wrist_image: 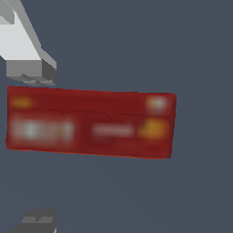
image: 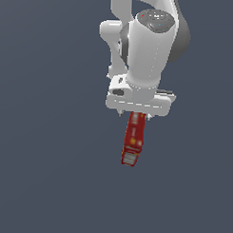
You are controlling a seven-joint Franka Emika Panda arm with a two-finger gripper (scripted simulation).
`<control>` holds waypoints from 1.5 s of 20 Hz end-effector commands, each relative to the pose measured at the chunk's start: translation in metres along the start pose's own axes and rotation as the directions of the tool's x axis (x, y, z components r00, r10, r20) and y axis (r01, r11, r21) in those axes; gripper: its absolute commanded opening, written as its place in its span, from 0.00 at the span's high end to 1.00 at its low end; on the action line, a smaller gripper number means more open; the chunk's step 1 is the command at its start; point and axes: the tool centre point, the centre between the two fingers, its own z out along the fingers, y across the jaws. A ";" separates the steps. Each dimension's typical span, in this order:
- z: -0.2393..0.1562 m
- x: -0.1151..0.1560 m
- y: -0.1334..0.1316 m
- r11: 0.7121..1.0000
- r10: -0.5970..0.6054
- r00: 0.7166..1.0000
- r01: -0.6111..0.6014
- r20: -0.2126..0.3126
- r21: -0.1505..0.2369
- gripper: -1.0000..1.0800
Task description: Pick up the object and move it to a goal position.
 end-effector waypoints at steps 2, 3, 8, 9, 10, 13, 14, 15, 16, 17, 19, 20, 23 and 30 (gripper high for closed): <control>0.008 0.012 -0.007 1.000 0.025 1.000 -0.025 -0.007 0.001 0.04; 0.009 0.014 -0.008 1.000 0.030 1.000 -0.030 -0.008 0.002 0.04; 0.014 0.020 -0.012 0.999 0.043 0.999 -0.043 -0.012 0.002 0.04; 0.014 0.020 -0.013 0.999 0.043 0.999 -0.043 -0.012 0.002 0.04; 0.014 0.019 -0.012 0.999 0.041 0.999 -0.041 -0.010 0.002 0.04; 0.017 0.019 -0.012 0.999 0.041 0.999 -0.041 -0.010 0.002 0.04; 0.019 0.019 -0.012 0.999 0.041 0.999 -0.041 -0.010 0.002 0.04; 0.022 0.019 -0.012 0.999 0.041 0.999 -0.041 -0.010 0.002 0.04; 0.025 0.019 -0.012 0.999 0.042 0.999 -0.042 -0.011 0.002 0.04; 0.030 0.019 -0.012 0.999 0.042 0.999 -0.042 -0.011 0.002 0.04; 0.040 0.019 -0.012 0.999 0.042 0.999 -0.042 -0.011 0.002 0.04; 0.045 0.019 -0.012 0.999 0.043 0.999 -0.043 -0.011 0.002 0.04; 0.057 0.019 -0.012 0.999 0.044 0.999 -0.043 -0.012 0.002 0.04; 0.064 0.021 -0.013 0.999 0.044 0.999 -0.043 -0.012 0.002 1.00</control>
